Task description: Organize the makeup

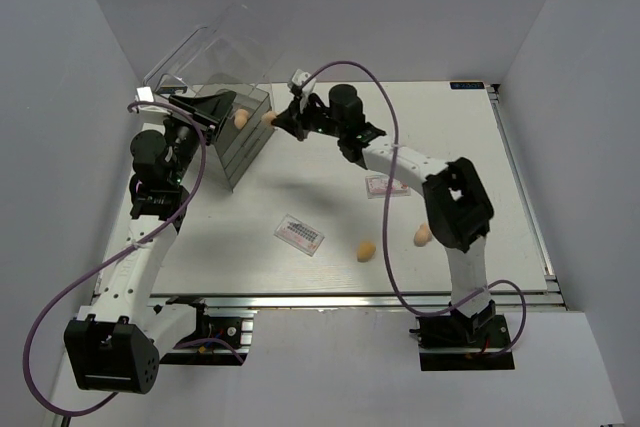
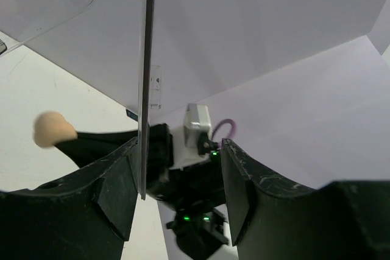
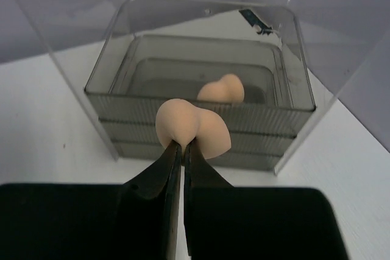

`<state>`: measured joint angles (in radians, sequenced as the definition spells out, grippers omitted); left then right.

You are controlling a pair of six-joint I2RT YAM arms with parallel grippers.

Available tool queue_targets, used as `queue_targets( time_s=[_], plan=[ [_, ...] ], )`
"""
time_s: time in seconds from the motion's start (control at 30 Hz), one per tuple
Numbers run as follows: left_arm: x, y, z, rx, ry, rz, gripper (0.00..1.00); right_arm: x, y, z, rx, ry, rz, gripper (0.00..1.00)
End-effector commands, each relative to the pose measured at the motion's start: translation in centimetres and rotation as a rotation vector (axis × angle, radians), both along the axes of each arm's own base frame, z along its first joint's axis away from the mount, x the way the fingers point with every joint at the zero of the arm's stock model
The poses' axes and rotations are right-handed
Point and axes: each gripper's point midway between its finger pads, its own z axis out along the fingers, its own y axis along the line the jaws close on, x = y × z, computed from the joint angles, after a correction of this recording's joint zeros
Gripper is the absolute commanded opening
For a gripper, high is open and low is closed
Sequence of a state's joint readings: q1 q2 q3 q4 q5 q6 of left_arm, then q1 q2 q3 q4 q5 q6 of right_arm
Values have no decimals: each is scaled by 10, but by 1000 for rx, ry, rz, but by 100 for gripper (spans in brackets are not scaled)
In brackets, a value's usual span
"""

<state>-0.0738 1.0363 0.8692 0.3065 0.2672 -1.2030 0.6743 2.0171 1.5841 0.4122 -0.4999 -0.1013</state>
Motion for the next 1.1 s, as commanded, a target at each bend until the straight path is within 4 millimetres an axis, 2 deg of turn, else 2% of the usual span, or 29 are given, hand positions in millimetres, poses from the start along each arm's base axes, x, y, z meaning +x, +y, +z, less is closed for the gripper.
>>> queue_targets(
  time_s=[0.0, 0.07, 0.1, 0.23, 0.27, 0.3, 0.37, 0.4, 0.5, 0.53, 0.63, 0.87, 0.97, 1.0, 1.07],
  plan=[
    [-15, -1, 29, -18, -106, -16, 63, 12, 32, 50, 253, -47, -25, 0],
    [-16, -1, 33, -18, -117, -11, 63, 13, 43, 63, 312, -104, -28, 0],
    [-16, 0, 33, -19, -117, -8, 63, 12, 53, 52, 315, -96, -23, 0],
    [-16, 0, 37, -31, -127, -6, 63, 9, 69, 53, 375, -128, -19, 0],
    [-16, 0, 37, -33, -129, -9, 63, 8, 76, 44, 370, -117, -16, 0],
    [-16, 0, 39, -37, -133, -10, 63, 9, 78, 53, 386, -132, -18, 0],
    [-16, 0, 41, -35, -136, -12, 63, 7, 88, 47, 390, -125, -16, 0],
    [-15, -1, 42, -33, -135, -13, 63, 6, 92, 54, 404, -135, -14, 0],
    [-15, -1, 42, -32, -134, -16, 63, 4, 104, 45, 398, -129, -18, 0],
    [-15, -1, 42, -32, -135, -18, 63, 3, 108, 48, 405, -133, -16, 0],
    [-15, -1, 41, -31, -129, -16, 63, 3, 116, 35, 383, -134, -32, 0],
    [-17, 0, 41, -33, -122, -9, 63, 0, 120, 0, 324, -130, -44, 23],
    [-18, 1, 41, -33, -120, -7, 63, 1, 119, -8, 307, -133, -46, 37],
    [-18, 1, 40, -33, -117, -7, 63, 1, 119, -10, 303, -131, -47, 45],
    [-18, 1, 39, -32, -114, -5, 63, -1, 119, -13, 294, -135, -39, 51]
  ],
)
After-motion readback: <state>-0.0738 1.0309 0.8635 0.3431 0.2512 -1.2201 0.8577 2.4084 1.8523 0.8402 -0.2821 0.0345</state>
